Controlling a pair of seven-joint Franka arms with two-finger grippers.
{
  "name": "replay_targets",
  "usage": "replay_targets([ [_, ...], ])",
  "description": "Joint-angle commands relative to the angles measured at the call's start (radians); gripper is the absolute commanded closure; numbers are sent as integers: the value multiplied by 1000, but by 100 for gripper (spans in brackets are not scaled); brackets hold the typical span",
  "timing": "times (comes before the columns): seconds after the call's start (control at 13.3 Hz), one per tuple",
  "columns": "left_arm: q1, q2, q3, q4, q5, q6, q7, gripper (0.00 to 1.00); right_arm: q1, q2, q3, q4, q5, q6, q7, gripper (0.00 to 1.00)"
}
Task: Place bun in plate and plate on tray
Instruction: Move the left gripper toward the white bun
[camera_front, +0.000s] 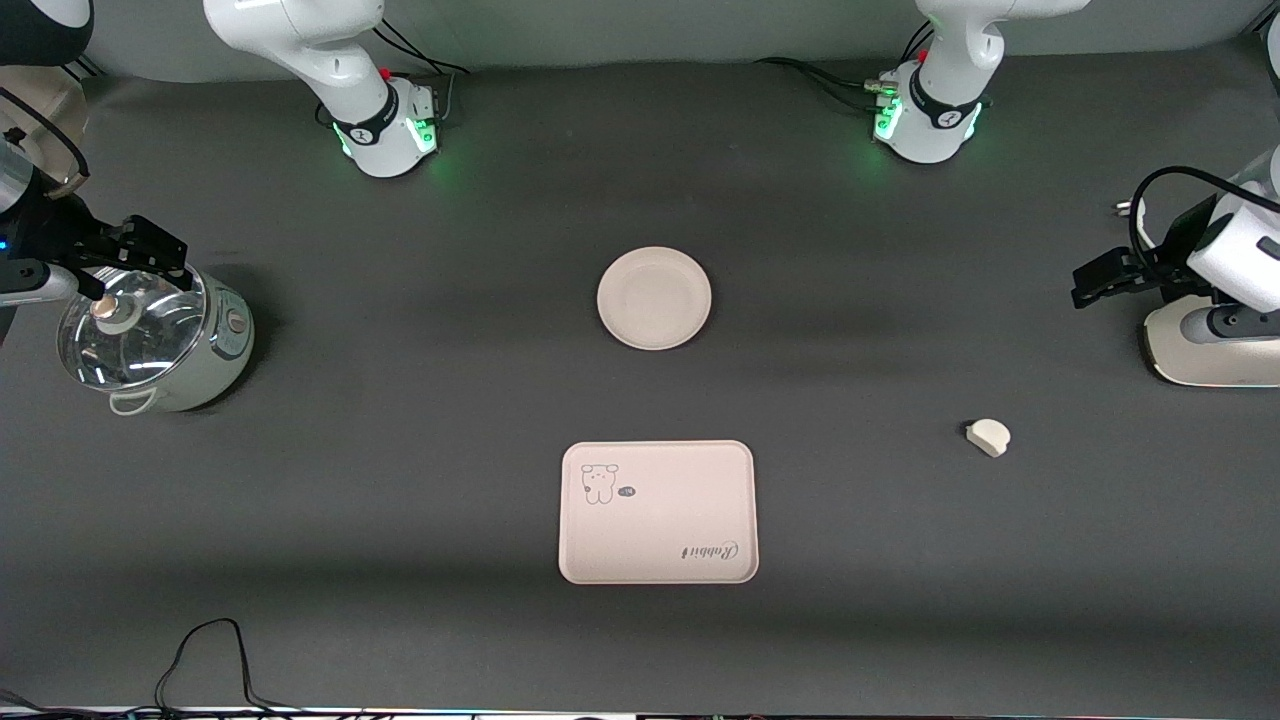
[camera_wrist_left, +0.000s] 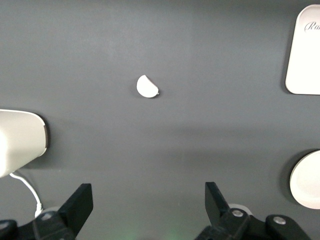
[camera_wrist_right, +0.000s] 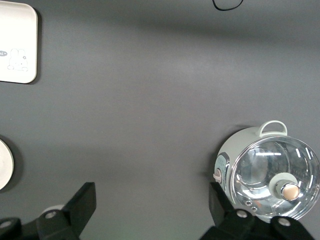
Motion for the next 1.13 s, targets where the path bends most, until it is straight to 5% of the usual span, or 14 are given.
replay_targets([
  [0.0, 15, 2, -14, 22, 16, -29, 23, 0, -6, 5, -37, 17, 20, -58, -12, 0],
  [0.23, 12, 7, -11, 33, 15, -29, 20, 0, -4, 6, -90, 20, 68, -66, -91, 0],
  [1.05, 23, 86, -8, 19, 19, -1, 28, 0, 34, 20, -79, 10, 56, -45, -22, 0],
])
